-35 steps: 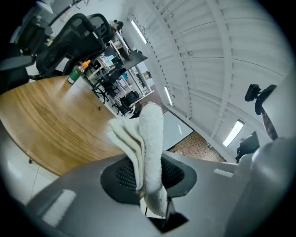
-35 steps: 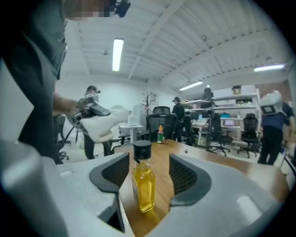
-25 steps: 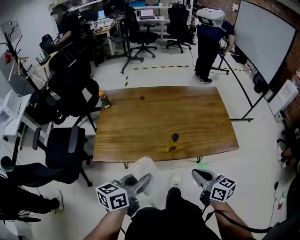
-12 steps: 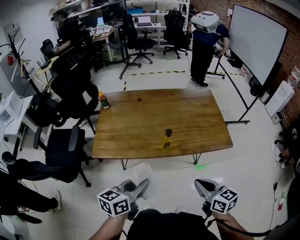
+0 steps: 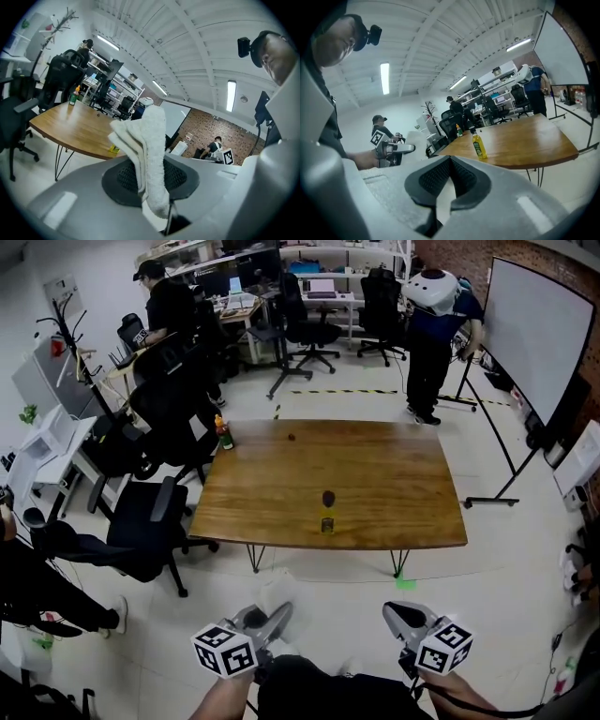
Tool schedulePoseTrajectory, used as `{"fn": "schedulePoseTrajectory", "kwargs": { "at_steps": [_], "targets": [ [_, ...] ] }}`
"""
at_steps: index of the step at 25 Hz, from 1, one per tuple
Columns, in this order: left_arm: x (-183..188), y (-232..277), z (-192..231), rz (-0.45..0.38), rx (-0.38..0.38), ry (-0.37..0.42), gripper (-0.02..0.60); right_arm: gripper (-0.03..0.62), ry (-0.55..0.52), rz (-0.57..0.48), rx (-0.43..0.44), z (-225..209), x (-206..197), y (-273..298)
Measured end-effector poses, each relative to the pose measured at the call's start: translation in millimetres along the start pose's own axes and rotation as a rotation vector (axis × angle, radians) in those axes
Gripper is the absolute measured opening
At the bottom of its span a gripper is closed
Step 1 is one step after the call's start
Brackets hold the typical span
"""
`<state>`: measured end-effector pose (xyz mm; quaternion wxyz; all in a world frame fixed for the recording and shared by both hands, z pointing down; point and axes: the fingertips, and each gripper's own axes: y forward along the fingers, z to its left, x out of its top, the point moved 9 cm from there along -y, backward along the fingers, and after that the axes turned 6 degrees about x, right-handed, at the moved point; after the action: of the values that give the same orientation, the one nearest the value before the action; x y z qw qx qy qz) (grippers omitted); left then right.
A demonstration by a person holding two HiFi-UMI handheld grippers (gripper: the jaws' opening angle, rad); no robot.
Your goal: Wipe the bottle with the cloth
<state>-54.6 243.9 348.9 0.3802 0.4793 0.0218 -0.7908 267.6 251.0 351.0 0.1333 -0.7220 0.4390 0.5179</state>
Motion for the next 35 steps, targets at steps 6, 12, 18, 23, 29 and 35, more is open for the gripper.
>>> {"fn": "schedulePoseTrajectory", "kwargs": {
  "at_steps": [6, 12, 18, 23, 29, 35],
  "targets": [
    [-24.8, -4.1, -20.7, 0.035, 0.014, 0.001, 0.106, 0.012, -0.010, 0.015, 0.039, 2.8, -6.7, -10.3],
    [-14.2, -8.0, -13.6, 0.093, -0.025, 0.049, 0.106, 0.012, 0.033, -0.018, -0.013, 14.2, -18.3, -3.9],
    [2.9, -16.3, 13.8, 0.115, -0.045, 0.052, 0.106, 0.012, 0.043, -0.044, -0.059, 32.1, -22.6, 13.0],
    [9.6, -13.2, 21.4, 0.118, -0.082, 0.053, 0.106, 0.012, 0.042, -0.045, -0.097, 35.2, -20.6, 17.8],
    [10.5, -12.9, 24.6, 0.124, -0.107, 0.065, 0.106, 0.012, 0.029, -0.032, -0.109, 40.9, -21.5, 21.3],
    [11.7, -16.5, 25.5, 0.124, -0.107, 0.072, 0.106, 0.012, 0.014, -0.024, -0.100, 46.5, -18.9, 24.2]
  ]
}}
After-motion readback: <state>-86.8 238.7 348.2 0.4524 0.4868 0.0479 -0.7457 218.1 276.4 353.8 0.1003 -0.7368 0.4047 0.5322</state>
